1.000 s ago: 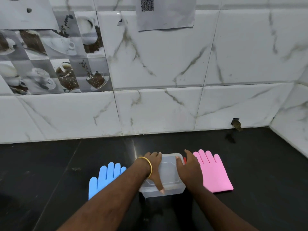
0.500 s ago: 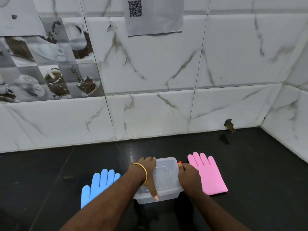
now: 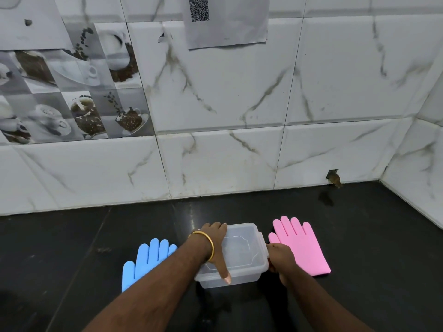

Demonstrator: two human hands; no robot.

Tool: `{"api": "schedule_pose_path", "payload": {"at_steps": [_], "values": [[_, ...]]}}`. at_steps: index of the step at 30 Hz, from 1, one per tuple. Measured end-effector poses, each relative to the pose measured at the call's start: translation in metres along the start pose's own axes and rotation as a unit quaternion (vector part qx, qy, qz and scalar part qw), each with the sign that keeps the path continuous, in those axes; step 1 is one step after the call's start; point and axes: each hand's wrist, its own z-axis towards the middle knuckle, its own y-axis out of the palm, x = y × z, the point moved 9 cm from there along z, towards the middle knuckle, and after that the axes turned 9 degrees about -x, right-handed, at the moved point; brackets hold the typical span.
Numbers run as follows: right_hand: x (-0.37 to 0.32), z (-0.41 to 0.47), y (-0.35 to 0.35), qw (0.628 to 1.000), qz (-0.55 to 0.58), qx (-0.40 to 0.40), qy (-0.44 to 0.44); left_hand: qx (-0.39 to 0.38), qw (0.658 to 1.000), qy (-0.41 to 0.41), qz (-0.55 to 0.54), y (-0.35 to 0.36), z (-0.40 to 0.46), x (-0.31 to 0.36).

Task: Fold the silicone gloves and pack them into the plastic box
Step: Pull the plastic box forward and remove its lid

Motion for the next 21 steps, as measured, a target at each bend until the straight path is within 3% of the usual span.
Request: {"api": "schedule_pose_path", "payload": {"at_steps": [4, 6, 7, 8, 10, 11, 12, 14, 16, 19, 21], "values": [[-0.023, -0.005, -0.025, 0.989, -0.084, 0.109, -0.059, 0.036, 0.999, 0.026, 0.016, 0.002, -0.006, -0.001], [-0.051, -0.020, -0.031, 0.967, -0.121, 0.171, -0.145, 0.122, 0.991, 0.023, -0.056, 0.002, -0.019, -0.014], [-0.069, -0.028, -0.025, 0.955, -0.141, 0.173, -0.196, 0.186, 0.969, 0.021, -0.162, 0.003, -0.028, -0.029], [-0.087, -0.034, -0.011, 0.945, -0.167, 0.144, -0.240, 0.248, 0.923, 0.016, -0.295, 0.008, -0.037, -0.050], [-0.112, -0.040, 0.034, 0.924, -0.260, 0.009, -0.280, 0.309, 0.784, -0.038, -0.537, 0.035, -0.047, -0.093], [-0.118, -0.043, 0.063, 0.897, -0.339, -0.062, -0.277, 0.296, 0.725, -0.075, -0.617, 0.051, -0.048, -0.107], [-0.121, -0.046, 0.089, 0.857, -0.422, -0.116, -0.273, 0.259, 0.695, -0.102, -0.663, 0.065, -0.045, -0.114], [-0.124, -0.049, 0.133, 0.760, -0.568, -0.166, -0.270, 0.163, 0.695, -0.118, -0.690, 0.083, -0.038, -0.113], [-0.120, -0.045, 0.162, 0.687, -0.656, -0.193, -0.245, 0.086, 0.696, -0.112, -0.704, 0.096, -0.033, -0.104], [-0.107, -0.034, 0.187, 0.619, -0.732, -0.222, -0.180, 0.032, 0.657, -0.100, -0.746, 0.108, -0.030, -0.095], [-0.103, -0.029, 0.194, 0.596, -0.757, -0.224, -0.148, 0.021, 0.650, -0.092, -0.754, 0.111, -0.028, -0.092]]}}
